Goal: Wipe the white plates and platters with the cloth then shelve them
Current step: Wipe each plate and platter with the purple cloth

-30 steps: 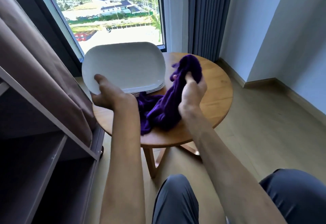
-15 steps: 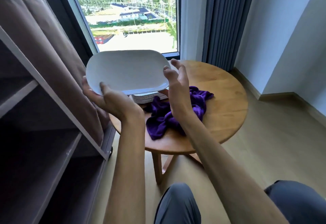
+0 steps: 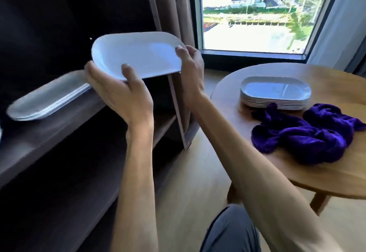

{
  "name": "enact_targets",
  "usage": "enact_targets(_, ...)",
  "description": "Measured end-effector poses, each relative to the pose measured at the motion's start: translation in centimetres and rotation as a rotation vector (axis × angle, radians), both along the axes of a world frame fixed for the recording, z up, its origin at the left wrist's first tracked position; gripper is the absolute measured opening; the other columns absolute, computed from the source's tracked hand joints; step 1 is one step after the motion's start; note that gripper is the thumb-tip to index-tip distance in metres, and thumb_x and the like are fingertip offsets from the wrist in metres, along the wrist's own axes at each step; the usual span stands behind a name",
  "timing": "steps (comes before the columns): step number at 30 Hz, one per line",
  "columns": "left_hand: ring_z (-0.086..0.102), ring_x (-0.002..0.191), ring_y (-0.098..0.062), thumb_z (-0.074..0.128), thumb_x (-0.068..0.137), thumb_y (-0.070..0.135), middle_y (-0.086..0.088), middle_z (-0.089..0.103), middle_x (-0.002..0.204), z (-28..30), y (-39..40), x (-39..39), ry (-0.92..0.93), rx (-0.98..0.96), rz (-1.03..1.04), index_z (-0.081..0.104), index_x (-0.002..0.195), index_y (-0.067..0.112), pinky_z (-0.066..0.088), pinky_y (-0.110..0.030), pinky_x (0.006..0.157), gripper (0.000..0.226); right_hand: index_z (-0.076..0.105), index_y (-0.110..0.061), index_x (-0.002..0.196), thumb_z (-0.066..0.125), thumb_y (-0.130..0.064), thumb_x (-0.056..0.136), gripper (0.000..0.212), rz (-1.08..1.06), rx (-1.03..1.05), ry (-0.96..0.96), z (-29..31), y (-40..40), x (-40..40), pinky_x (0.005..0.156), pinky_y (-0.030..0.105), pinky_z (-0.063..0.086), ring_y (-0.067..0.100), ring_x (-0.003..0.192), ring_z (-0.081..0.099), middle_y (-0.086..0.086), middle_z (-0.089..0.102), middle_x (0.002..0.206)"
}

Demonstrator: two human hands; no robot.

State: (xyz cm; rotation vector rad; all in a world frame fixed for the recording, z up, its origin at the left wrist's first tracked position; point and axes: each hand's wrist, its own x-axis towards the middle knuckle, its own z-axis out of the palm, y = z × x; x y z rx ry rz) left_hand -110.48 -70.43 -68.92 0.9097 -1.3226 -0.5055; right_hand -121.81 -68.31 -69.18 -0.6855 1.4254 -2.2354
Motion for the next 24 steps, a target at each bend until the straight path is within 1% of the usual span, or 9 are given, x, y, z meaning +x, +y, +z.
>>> enact_targets(3,0.046,0.133,-0.025,0.050,0.095,0.026,-0.016,0.041,0.148,1.1,-2.9,3.8,-0.077,-0.012,0.157,0.035,0.147,-0.008,0.040,-0.032,0.109,0.064,0.045,-0.012,0.147,0.064,-0.042,0.085,0.071,0.171,0.030,0.058,1.5,-4.5,2.7,0.104,0.035,0.044,0.018,0.129,0.050,0.005,0.052,0.142)
enact_targets(5,0.047,0.131,-0.027,0.050,0.093,0.030,-0.016,0.044,0.145,1.5,-4.5,6.4,-0.143,0.008,0.260,0.039,0.143,-0.008,0.037,-0.025,0.104,0.064,0.038,-0.014,0.152,0.064,-0.037,0.091,0.070,0.264,0.095,0.096,1.9,-7.2,4.8,0.102,0.031,0.037,0.017,0.135,0.042,0.003,0.042,0.151)
enact_targets(9,0.039,0.141,-0.031,0.049,0.095,0.041,-0.019,0.040,0.153,1.3,-6.4,10.8,-0.311,0.131,0.443,0.037,0.147,-0.007,0.032,-0.035,0.113,0.072,0.038,-0.009,0.150,0.056,-0.018,0.094,0.059,0.343,0.234,0.236,2.4,-11.5,8.8,0.093,0.029,0.040,0.017,0.117,0.051,0.002,0.052,0.130)
enact_targets(11,0.040,0.141,-0.031,0.049,0.096,0.043,-0.018,0.039,0.154,1.3,-7.2,12.4,-0.352,0.207,0.478,0.036,0.148,-0.004,0.035,-0.037,0.110,0.072,0.040,-0.008,0.149,0.051,-0.013,0.094,0.057,0.358,0.311,0.325,2.6,-12.9,10.5,0.098,0.034,0.044,0.024,0.121,0.053,0.008,0.055,0.136)
enact_targets(13,0.046,0.137,-0.030,0.050,0.097,0.044,-0.015,0.042,0.151,1.4,-7.9,13.6,-0.369,0.263,0.492,0.040,0.146,-0.002,0.040,-0.039,0.103,0.068,0.041,-0.010,0.146,0.046,-0.016,0.094,0.052,0.359,0.389,0.393,2.7,-13.7,11.7,0.102,0.039,0.044,0.028,0.123,0.054,0.011,0.055,0.139)
enact_targets(15,0.051,0.131,-0.030,0.051,0.097,0.047,-0.012,0.048,0.146,1.5,-8.3,14.2,-0.382,0.281,0.500,0.045,0.142,0.000,0.043,-0.040,0.096,0.065,0.046,-0.011,0.138,0.041,-0.020,0.095,0.044,0.346,0.451,0.438,2.7,-14.3,12.1,0.101,0.039,0.044,0.030,0.118,0.056,0.011,0.058,0.134)
enact_targets(18,0.054,0.127,-0.031,0.052,0.096,0.047,-0.011,0.052,0.143,1.7,-8.4,14.0,-0.387,0.297,0.503,0.048,0.139,0.002,0.042,-0.035,0.090,0.063,0.050,-0.011,0.126,0.041,-0.023,0.094,0.035,0.317,0.484,0.471,2.5,-14.6,11.9,0.097,0.040,0.047,0.030,0.110,0.058,0.010,0.060,0.125)
enact_targets(21,0.055,0.126,-0.031,0.052,0.095,0.044,-0.013,0.055,0.141,1.4,-8.5,14.1,-0.374,0.359,0.477,0.049,0.138,0.001,0.042,-0.034,0.092,0.061,0.049,-0.012,0.111,0.044,-0.024,0.092,0.023,0.276,0.477,0.519,2.0,-14.6,12.1,0.088,0.038,0.048,0.028,0.101,0.060,0.006,0.061,0.112)
enact_targets(24,0.058,0.124,-0.033,0.053,0.095,0.045,-0.016,0.059,0.137,1.1,-8.6,14.6,-0.373,0.415,0.437,0.052,0.135,-0.001,0.044,-0.033,0.091,0.061,0.049,-0.012,0.106,0.047,-0.027,0.090,0.022,0.228,0.501,0.593,1.7,-14.6,12.3,0.085,0.039,0.049,0.028,0.096,0.061,0.006,0.063,0.107)
